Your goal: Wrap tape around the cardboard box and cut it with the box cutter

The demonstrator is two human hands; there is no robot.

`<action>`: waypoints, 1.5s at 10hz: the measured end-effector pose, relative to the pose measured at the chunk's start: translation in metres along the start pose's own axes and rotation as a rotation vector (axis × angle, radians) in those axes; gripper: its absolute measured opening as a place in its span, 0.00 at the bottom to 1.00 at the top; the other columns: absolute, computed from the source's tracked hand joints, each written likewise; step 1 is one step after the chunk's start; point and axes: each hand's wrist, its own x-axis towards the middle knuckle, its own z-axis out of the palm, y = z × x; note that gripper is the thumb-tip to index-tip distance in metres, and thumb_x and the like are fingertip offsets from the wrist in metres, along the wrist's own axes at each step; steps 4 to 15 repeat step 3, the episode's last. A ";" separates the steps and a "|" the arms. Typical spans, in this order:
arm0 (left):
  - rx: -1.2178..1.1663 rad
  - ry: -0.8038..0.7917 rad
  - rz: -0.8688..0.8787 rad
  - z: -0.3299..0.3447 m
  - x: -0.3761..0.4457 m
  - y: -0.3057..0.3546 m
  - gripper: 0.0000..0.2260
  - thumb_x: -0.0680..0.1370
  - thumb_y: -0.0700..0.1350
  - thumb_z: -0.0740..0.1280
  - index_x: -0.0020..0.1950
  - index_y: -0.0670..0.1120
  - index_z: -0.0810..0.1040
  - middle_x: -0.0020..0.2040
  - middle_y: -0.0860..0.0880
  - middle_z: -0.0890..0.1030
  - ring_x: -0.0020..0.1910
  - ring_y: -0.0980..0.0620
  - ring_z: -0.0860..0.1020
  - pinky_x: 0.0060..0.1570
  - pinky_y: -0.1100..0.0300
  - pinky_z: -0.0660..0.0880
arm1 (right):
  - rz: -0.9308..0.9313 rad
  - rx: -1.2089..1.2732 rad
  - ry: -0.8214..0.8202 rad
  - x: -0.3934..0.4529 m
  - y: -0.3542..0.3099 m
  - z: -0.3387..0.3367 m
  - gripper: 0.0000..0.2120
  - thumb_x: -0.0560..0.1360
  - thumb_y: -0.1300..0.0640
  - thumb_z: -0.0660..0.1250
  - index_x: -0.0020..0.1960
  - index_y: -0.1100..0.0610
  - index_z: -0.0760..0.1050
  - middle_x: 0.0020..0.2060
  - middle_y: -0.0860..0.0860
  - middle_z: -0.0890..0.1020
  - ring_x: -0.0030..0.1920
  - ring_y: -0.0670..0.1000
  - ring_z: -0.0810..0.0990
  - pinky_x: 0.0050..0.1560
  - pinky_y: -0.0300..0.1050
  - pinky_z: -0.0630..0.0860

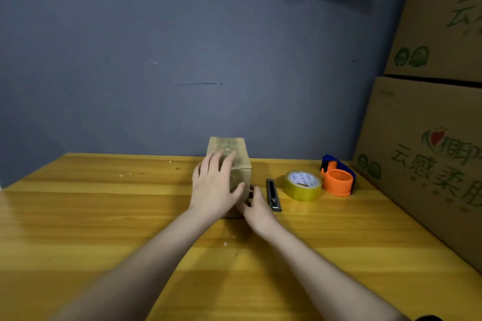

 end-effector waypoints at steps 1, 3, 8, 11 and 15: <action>-0.132 0.006 -0.019 -0.018 0.006 0.000 0.24 0.75 0.55 0.62 0.70 0.53 0.64 0.70 0.51 0.67 0.71 0.50 0.62 0.71 0.50 0.57 | -0.015 -0.012 0.007 0.000 -0.008 -0.014 0.25 0.77 0.55 0.63 0.72 0.53 0.59 0.69 0.53 0.70 0.65 0.54 0.73 0.62 0.50 0.72; -0.547 -0.065 -0.144 -0.055 0.032 -0.010 0.17 0.78 0.44 0.62 0.66 0.47 0.70 0.65 0.47 0.70 0.63 0.51 0.72 0.64 0.57 0.66 | -0.042 -0.012 0.106 0.012 -0.029 -0.055 0.14 0.79 0.60 0.56 0.62 0.55 0.72 0.60 0.54 0.79 0.57 0.55 0.78 0.60 0.53 0.75; -0.547 -0.065 -0.144 -0.055 0.032 -0.010 0.17 0.78 0.44 0.62 0.66 0.47 0.70 0.65 0.47 0.70 0.63 0.51 0.72 0.64 0.57 0.66 | -0.042 -0.012 0.106 0.012 -0.029 -0.055 0.14 0.79 0.60 0.56 0.62 0.55 0.72 0.60 0.54 0.79 0.57 0.55 0.78 0.60 0.53 0.75; -0.547 -0.065 -0.144 -0.055 0.032 -0.010 0.17 0.78 0.44 0.62 0.66 0.47 0.70 0.65 0.47 0.70 0.63 0.51 0.72 0.64 0.57 0.66 | -0.042 -0.012 0.106 0.012 -0.029 -0.055 0.14 0.79 0.60 0.56 0.62 0.55 0.72 0.60 0.54 0.79 0.57 0.55 0.78 0.60 0.53 0.75; -0.547 -0.065 -0.144 -0.055 0.032 -0.010 0.17 0.78 0.44 0.62 0.66 0.47 0.70 0.65 0.47 0.70 0.63 0.51 0.72 0.64 0.57 0.66 | -0.042 -0.012 0.106 0.012 -0.029 -0.055 0.14 0.79 0.60 0.56 0.62 0.55 0.72 0.60 0.54 0.79 0.57 0.55 0.78 0.60 0.53 0.75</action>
